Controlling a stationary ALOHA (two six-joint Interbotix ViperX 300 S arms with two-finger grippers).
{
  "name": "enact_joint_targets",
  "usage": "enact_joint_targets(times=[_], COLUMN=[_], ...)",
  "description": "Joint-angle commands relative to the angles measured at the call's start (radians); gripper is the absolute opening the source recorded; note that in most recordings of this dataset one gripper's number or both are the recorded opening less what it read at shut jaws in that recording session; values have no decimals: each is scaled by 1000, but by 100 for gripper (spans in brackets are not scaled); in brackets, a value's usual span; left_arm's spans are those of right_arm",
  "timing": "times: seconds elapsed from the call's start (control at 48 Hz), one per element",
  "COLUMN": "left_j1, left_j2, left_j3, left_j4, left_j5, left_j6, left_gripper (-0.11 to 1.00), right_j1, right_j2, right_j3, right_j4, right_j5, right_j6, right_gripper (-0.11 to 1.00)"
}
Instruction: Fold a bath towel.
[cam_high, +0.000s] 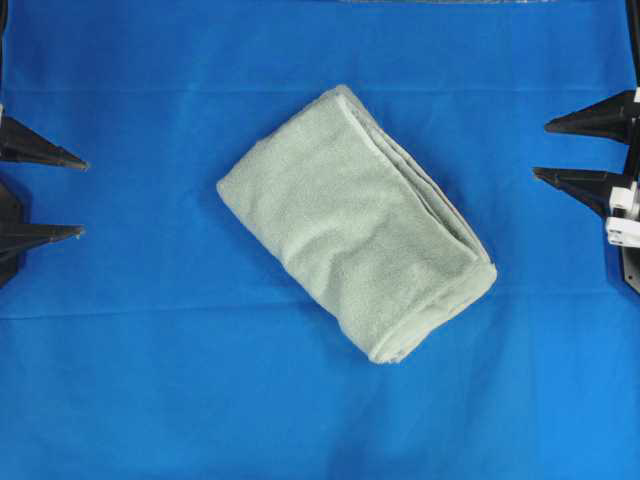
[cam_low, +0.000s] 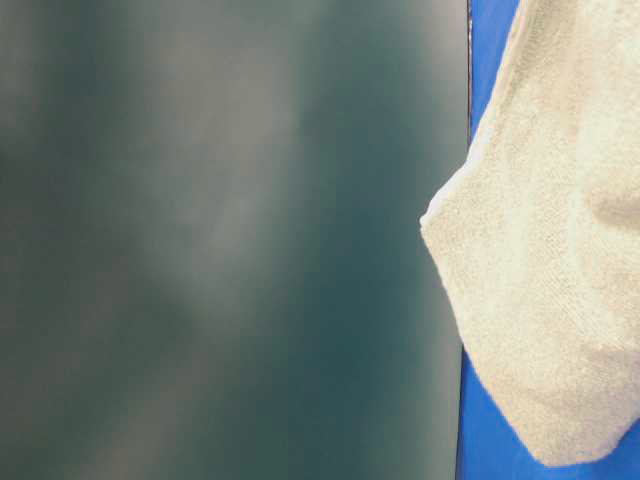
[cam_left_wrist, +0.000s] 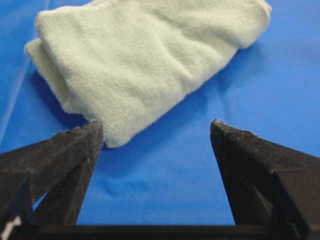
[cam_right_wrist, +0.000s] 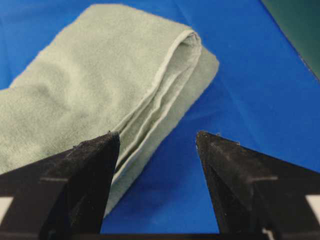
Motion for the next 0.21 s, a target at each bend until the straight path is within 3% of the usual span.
enact_joint_targets(times=[0.0,0.188], left_j1=[0,0], left_j2=[8,6], left_j3=[-11,-11], left_j4=[-2,-2], left_j5=[-11,-11], left_j6=[-2,-3], left_gripper=[83,83], right_j1=[0,0], right_j2=[-5,-3], right_j3=[-9,-6], right_j4=[-5,-5], right_j5=[-6,-8], right_j6=[2,3], right_gripper=[64,64])
